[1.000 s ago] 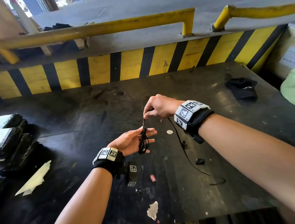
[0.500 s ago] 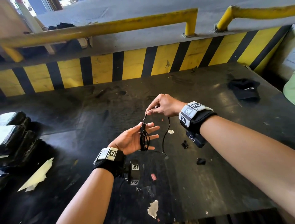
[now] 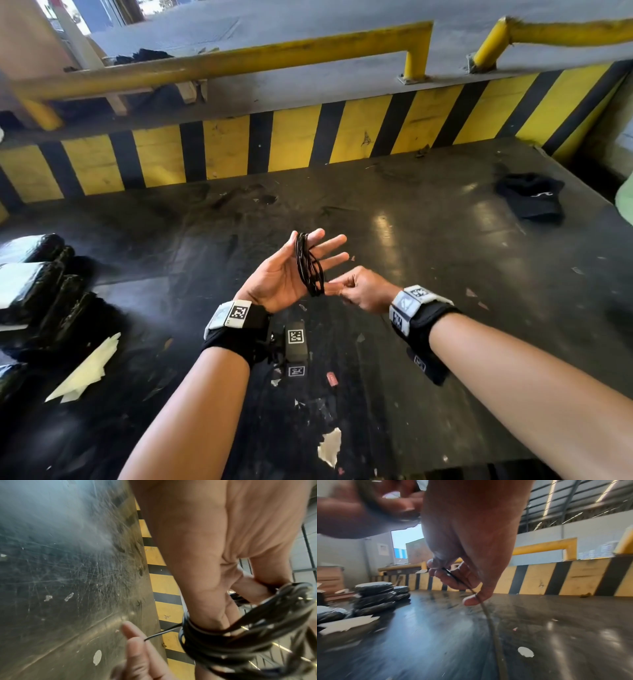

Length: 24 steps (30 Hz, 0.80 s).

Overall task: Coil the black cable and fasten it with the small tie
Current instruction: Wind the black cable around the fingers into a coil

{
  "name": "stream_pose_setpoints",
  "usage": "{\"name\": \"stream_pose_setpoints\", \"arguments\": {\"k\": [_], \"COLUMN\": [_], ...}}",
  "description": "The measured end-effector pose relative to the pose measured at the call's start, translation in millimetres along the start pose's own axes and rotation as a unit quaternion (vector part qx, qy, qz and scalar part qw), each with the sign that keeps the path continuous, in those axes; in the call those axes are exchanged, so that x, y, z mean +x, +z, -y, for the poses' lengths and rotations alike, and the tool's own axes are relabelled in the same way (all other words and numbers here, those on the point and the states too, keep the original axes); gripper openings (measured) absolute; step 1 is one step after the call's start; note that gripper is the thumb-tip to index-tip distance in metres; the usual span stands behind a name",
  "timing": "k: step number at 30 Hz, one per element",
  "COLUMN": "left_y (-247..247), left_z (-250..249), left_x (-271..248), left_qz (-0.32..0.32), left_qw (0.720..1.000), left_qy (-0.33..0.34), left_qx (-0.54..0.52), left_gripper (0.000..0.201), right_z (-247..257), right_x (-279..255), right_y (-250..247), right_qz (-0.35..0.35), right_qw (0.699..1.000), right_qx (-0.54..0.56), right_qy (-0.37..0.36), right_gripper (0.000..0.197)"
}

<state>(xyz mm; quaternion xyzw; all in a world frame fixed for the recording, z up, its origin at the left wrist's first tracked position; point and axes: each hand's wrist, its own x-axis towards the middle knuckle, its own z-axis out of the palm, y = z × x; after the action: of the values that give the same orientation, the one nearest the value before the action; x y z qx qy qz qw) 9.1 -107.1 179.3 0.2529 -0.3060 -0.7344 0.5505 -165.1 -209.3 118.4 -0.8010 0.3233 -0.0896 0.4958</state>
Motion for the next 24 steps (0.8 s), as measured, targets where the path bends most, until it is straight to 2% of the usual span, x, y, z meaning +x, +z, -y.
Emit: {"name": "stream_pose_setpoints", "arguments": {"k": [1,3,7,10,13,16,19,22,24], "left_y": [-2.5,-9.7,-29.6,-42.5,-52.4,-57.7,-52.6,-48.3,-46.8], "left_z": [0.2,0.8,2.7,6.7,16.2,25.5,32.0,32.8,29.8], "left_x": [3.3,10.3,18.1,16.8,12.5,6.7,3.4,1.4,0.2], "left_qz": [-0.009,-0.042,-0.158,-0.221,-0.254,-0.25,-0.223,-0.188,-0.162], "left_qw": [1.0,0.999,0.986,0.972,0.96,0.957,0.956,0.957,0.962], "left_qy": [0.01,0.027,0.047,0.033,0.018,-0.004,-0.071,-0.135,-0.152], "left_qx": [-0.001,0.0,0.029,0.078,0.115,0.147,0.176,0.175,0.156], "left_gripper": [0.046,0.046,0.046,0.045,0.042,0.041,0.04,0.041,0.042], "right_z": [-0.4,2.3,21.2,35.3,53.9,75.9,94.1,107.2,110.0], "right_x": [-4.8,-8.9,-15.7,-19.6,-19.9,-20.0,-13.5,-4.7,1.6], "right_y": [8.5,20.6,27.6,17.5,-1.9,-22.5,-41.8,-55.3,-62.7], "right_qz": [0.001,0.013,0.059,0.05,0.047,0.036,0.004,-0.023,-0.038], "right_qw": [1.0,0.998,0.983,0.971,0.953,0.93,0.912,0.907,0.909], "right_qx": [-0.012,-0.065,-0.172,-0.233,-0.3,-0.366,-0.409,-0.417,-0.409], "right_qy": [0.0,-0.003,0.009,0.015,0.007,-0.017,-0.046,-0.063,-0.067], "right_gripper": [0.014,0.021,0.027,0.022,0.019,0.015,0.011,0.014,0.016]}}
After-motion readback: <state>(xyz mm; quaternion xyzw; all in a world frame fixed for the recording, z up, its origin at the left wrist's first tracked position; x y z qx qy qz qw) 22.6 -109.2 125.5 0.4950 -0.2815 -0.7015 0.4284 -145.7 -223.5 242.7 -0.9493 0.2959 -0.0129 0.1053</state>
